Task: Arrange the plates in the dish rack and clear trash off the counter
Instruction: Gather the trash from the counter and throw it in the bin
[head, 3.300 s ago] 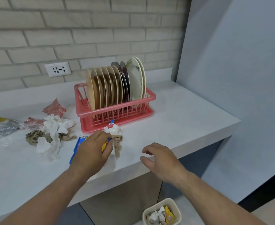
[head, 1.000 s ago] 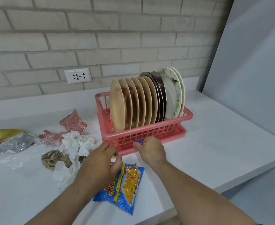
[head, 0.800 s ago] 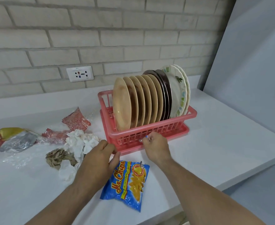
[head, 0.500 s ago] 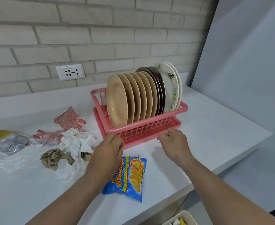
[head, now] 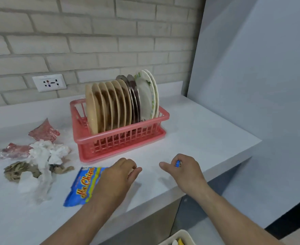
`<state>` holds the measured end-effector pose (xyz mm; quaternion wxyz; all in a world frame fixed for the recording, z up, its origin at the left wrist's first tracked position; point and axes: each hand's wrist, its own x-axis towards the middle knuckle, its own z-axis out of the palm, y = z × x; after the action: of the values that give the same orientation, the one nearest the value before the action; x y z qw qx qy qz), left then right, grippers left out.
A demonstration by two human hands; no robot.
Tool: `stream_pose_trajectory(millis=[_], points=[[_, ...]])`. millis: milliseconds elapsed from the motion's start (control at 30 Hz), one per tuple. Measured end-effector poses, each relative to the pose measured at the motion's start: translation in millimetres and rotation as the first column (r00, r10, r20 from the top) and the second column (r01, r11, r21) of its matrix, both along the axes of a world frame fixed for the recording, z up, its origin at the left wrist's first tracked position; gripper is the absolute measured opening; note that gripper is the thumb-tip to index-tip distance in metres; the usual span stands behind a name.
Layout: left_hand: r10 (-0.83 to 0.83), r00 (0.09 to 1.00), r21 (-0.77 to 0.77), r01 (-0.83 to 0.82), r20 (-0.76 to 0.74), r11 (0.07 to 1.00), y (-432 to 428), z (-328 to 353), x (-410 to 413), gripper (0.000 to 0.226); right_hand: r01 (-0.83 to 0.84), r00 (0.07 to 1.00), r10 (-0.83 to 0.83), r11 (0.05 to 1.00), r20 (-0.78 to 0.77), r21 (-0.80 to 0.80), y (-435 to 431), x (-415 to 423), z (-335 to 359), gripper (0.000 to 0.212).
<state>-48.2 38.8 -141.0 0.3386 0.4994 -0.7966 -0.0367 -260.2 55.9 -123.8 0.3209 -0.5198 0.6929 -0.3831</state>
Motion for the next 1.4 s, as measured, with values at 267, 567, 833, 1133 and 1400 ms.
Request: stream_pose_trajectory(millis=[267,567,833,1133,1400], points=[[0.096,0.99,-0.054,-0.091,0.101,0.994,42,-44,-109,0.047,-0.103,0.995,0.103,0.992,0.01,0.067,29,-89,-33,0.022],[0.076,0.972,0.194,-0.121,0.221,0.974,89,-109,-153,0.038,-0.11,0.991,0.12,0.982,-0.057,0.156,63,-136,-98,0.039],[-0.045,0.982,0.563,-0.068,0.185,0.824,100,-223,-157,0.018,0.027,1.0,-0.028,0.942,0.001,0.335,86,-142,-215,0.032],[-0.056,0.982,0.665,-0.082,0.183,0.742,95,-430,-162,0.026,0.15,0.859,-0.378,0.831,0.346,0.536,98,-138,-415,0.02],[0.111,0.991,0.845,-0.118,0.069,0.522,54,-594,-188,0.033,0.255,0.688,-0.584,0.75,0.431,0.61,99,-146,-572,0.021]])
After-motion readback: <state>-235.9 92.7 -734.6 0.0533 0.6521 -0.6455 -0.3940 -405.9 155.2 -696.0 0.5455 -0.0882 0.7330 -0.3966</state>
